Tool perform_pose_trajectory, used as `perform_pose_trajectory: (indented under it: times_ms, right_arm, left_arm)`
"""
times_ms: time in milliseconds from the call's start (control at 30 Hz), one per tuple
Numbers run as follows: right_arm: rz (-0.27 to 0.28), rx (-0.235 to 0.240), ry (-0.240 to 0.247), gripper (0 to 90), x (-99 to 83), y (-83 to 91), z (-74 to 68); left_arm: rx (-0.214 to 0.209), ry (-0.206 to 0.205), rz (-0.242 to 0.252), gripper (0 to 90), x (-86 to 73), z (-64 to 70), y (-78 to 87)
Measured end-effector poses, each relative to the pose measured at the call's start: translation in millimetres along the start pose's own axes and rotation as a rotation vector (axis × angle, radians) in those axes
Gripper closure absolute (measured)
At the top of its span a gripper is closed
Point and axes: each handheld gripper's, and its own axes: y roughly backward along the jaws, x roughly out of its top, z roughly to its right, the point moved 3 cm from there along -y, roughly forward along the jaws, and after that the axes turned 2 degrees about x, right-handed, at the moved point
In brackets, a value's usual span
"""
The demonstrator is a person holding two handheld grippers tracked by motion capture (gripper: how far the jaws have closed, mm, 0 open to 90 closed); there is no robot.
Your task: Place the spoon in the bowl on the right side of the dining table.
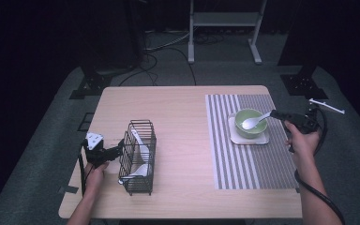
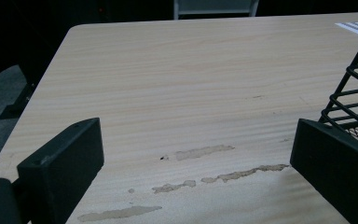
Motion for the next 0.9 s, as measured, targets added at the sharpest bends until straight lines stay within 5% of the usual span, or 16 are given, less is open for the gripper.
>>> perform_pose_trajectory:
  times_ms: [900]
  right_arm:
    - [-0.01,-0.056,-0.054,85.1,-7.6,-15.0,33.2]
  left_arm:
    - [0.0,0.006,-0.001,1.6,0.1,-1.2,-0.1]
